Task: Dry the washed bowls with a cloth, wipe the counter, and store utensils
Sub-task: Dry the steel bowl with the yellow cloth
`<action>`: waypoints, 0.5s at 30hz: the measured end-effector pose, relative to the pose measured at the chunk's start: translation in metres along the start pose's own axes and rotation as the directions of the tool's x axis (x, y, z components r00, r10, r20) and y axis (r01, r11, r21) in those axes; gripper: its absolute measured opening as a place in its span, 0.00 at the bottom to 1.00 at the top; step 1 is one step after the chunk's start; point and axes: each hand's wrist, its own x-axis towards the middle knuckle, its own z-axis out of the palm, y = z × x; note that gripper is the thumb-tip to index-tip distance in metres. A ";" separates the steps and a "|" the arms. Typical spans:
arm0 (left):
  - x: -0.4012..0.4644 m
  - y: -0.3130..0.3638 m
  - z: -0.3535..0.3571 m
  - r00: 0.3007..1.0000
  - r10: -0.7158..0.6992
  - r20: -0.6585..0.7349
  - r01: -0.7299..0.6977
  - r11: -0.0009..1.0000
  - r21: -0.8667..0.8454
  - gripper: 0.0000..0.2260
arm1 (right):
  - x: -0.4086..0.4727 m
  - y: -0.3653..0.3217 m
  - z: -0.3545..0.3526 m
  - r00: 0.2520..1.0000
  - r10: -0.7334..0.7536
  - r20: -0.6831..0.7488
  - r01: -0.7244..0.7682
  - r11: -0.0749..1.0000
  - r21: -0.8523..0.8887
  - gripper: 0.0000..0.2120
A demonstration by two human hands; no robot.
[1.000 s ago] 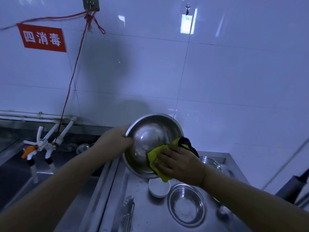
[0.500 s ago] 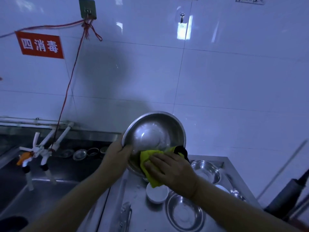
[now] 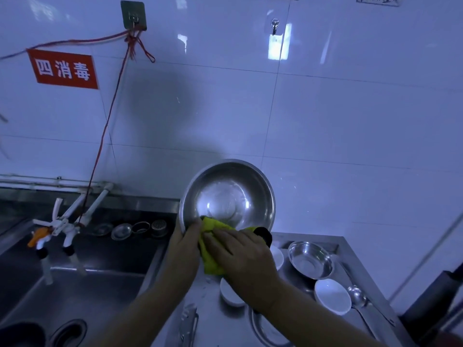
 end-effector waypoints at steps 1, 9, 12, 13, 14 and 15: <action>0.002 0.002 -0.003 1.000 0.007 0.021 -0.007 1.000 0.009 0.11 | -0.002 0.001 -0.002 0.998 -0.007 0.055 0.006 1.000 0.023 0.17; 0.010 0.019 -0.024 0.977 0.024 0.212 -0.066 0.979 0.193 0.13 | -0.001 0.044 -0.018 0.980 -0.101 0.170 0.103 0.995 -0.005 0.07; 0.010 0.020 -0.019 0.975 -0.020 0.223 -0.034 0.971 0.235 0.11 | 0.016 0.051 -0.020 0.984 0.044 0.172 -0.028 0.995 -0.094 0.03; 0.009 0.020 -0.016 0.973 -0.018 0.230 -0.037 0.972 0.233 0.12 | 0.023 0.050 -0.019 0.980 0.103 0.169 -0.084 0.989 -0.118 0.05; 0.009 0.019 -0.014 0.973 -0.014 0.232 -0.038 0.974 0.222 0.14 | 0.030 0.049 -0.018 0.974 0.162 0.160 -0.144 0.982 -0.119 0.06; 0.009 0.018 -0.012 0.971 -0.015 0.237 -0.034 0.979 0.201 0.15 | 0.036 0.047 -0.018 0.966 0.213 0.144 -0.200 0.975 -0.097 0.08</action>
